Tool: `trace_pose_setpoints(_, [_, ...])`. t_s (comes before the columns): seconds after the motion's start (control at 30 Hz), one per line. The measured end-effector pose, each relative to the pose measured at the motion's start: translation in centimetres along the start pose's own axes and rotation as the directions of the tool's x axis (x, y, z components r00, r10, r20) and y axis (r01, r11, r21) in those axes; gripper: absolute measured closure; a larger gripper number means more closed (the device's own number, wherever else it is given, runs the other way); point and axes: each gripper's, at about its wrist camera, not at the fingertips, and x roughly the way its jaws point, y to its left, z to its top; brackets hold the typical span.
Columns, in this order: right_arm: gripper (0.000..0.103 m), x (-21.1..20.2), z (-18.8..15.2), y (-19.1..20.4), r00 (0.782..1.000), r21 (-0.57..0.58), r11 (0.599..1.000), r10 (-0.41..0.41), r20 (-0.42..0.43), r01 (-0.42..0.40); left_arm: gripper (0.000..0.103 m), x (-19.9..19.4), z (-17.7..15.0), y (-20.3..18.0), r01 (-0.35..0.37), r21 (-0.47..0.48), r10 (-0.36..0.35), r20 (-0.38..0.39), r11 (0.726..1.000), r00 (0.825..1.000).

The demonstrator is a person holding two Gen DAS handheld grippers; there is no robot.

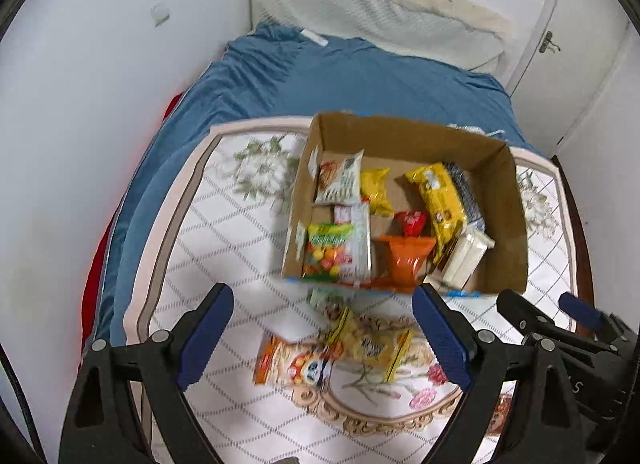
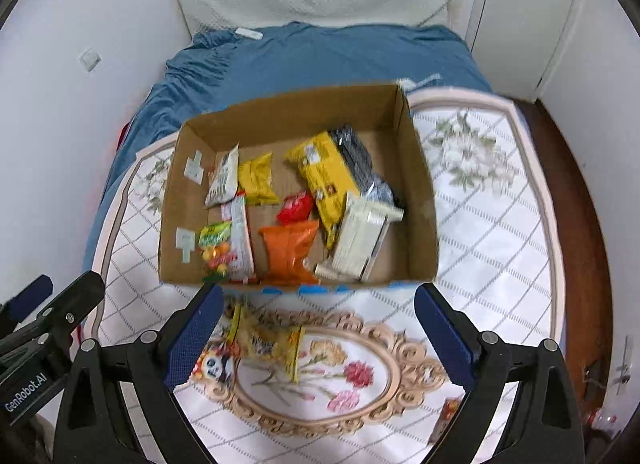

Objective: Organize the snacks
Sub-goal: 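Grasp orange panda bag with left tool while right tool grasps yellow cracker bag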

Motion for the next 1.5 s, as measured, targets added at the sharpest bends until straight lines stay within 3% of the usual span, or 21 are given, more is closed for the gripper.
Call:
trace_pose_setpoints(0.1, [0.005,2.2,-1.8,0.0,0.994,0.006,0.998,0.064,-0.087,-0.064,0.012,1.3,-2.1,1.1,-0.049,-0.012,0.048,-0.038,0.999,0.998])
trace_pose_setpoints(0.2, [0.005,5.7,-3.5,1.6,0.975,-0.083,0.989,0.107,-0.194,-0.125,0.012,3.9,-4.8,2.9,-0.104,-0.052,0.098,-0.107,0.993,0.989])
trace_pose_setpoints(0.27, [0.005,8.2,-4.7,3.1,0.963,-0.192,0.973,0.076,-0.258,-0.128,0.012,6.4,-6.9,4.1,-0.141,-0.078,0.126,-0.176,0.987,0.976])
trace_pose_setpoints(0.37, [0.005,11.7,-6.3,5.7,0.950,-0.382,0.918,-0.016,-0.312,-0.110,0.012,9.8,-9.3,5.5,-0.173,-0.103,0.140,-0.265,0.980,0.954])
trace_pose_setpoints(0.47, [0.005,14.9,-7.3,7.6,0.941,-0.526,0.846,-0.101,-0.322,-0.089,0.012,12.7,-11.3,7.0,-0.173,-0.176,0.101,-0.357,0.969,0.929])
trace_pose_setpoints(0.57, [0.005,17.9,-7.6,8.9,0.933,-0.608,0.789,-0.151,-0.325,-0.084,0.012,14.8,-12.8,9.0,-0.157,-0.318,0.010,-0.420,0.935,0.907])
trace_pose_setpoints(0.7, [0.005,20.7,-7.9,10.1,0.925,-0.646,0.757,-0.175,-0.338,-0.093,0.012,16.5,-14.0,10.4,-0.141,-0.470,-0.099,-0.451,0.872,0.887])
trace_pose_setpoints(0.77, [0.008,21.9,-8.1,10.6,0.920,-0.645,0.757,-0.170,-0.353,-0.107,0.012,17.4,-14.2,9.8,-0.138,-0.483,-0.116,-0.459,0.865,0.881])
trace_pose_setpoints(0.8, [0.015,22.3,-8.4,10.6,0.918,-0.648,0.754,-0.176,-0.354,-0.105,0.012,17.8,-14.2,9.4,-0.140,-0.472,-0.109,-0.463,0.870,0.880])
trace_pose_setpoints(0.87, [0.025,22.9,-8.7,10.5,0.912,-0.640,0.761,-0.179,-0.368,-0.109,0.012,18.7,-14.2,8.4,-0.148,-0.441,-0.090,-0.474,0.885,0.876])
trace_pose_setpoints(0.93, [0.028,22.7,-8.8,9.8,0.914,-0.625,0.773,-0.173,-0.368,-0.105,0.012,19.4,-14.2,7.5,-0.146,-0.425,-0.087,-0.483,0.893,0.871])
trace_pose_setpoints(1.03, [0.031,22.3,-8.7,7.5,0.903,-0.573,0.816,-0.184,-0.389,-0.080,0.012,19.9,-14.3,7.1,-0.130,-0.457,-0.122,-0.481,0.880,0.868])
trace_pose_setpoints(1.13, [0.036,21.8,-8.8,4.8,0.890,-0.484,0.873,-0.171,-0.423,-0.063,0.012,20.1,-14.3,7.7,-0.116,-0.555,-0.196,-0.471,0.824,0.860])
trace_pose_setpoints(1.2, [0.036,21.7,-8.9,3.0,0.882,-0.403,0.913,-0.138,-0.451,-0.064,0.012,20.4,-14.6,8.2,-0.119,-0.641,-0.256,-0.461,0.758,0.850])
trace_pose_setpoints(1.27, [0.036,21.7,-8.9,1.4,0.874,-0.317,0.946,-0.102,-0.474,-0.061,0.012,21.0,-14.7,8.1,-0.119,-0.682,-0.299,-0.462,0.722,0.835])
trace_pose_setpoints(1.33, [0.036,22.0,-9.0,0.2,0.868,-0.243,0.968,-0.072,-0.492,-0.058,0.012,21.9,-14.8,7.2,-0.134,-0.669,-0.301,-0.492,0.731,0.817])
trace_pose_setpoints(1.43, [0.036,22.2,-8.9,-1.3,0.866,-0.174,0.984,-0.050,-0.497,-0.042,0.012,23.7,-14.1,5.3,-0.177,-0.573,-0.226,-0.562,0.801,0.796])
trace_pose_setpoints(1.5, [0.036,22.2,-8.6,-1.8,0.866,-0.146,0.989,-0.051,-0.497,-0.026,0.012,24.4,-14.0,4.6,-0.202,-0.531,-0.185,-0.587,0.823,0.788])
